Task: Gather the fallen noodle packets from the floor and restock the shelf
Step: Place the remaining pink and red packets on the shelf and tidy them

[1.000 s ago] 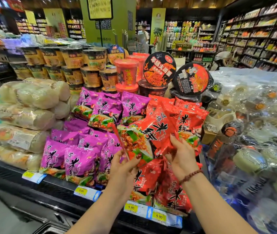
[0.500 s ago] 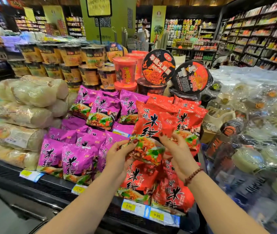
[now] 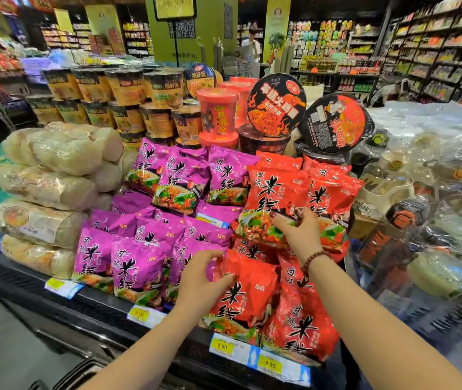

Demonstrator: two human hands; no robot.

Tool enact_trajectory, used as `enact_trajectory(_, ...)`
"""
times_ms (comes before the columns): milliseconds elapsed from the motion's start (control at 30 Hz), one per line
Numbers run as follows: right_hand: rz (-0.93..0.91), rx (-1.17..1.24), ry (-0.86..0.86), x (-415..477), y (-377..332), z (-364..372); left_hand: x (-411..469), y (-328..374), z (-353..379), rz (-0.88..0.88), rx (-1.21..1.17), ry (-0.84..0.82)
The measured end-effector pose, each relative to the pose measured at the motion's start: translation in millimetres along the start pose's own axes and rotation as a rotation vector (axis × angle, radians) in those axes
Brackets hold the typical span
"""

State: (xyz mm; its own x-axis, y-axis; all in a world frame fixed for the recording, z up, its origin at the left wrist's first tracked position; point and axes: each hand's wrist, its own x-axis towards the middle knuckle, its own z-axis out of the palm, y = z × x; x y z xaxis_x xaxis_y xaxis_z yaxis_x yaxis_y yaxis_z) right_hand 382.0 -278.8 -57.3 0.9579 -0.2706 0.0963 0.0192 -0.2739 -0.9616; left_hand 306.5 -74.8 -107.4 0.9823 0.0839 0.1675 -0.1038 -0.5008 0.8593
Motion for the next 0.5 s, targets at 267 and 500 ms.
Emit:
enact_trajectory(267,-0.311,-0.532,0.285,-1.1,20.0,21.7,-21.4,-29.5,25.8,0.174,0.307,-0.2)
enact_trajectory(500,-0.817,-1.131,0.044,14.6,45.4,21.9,-21.3,-37.8,29.2,0.152,0.315,-0.288)
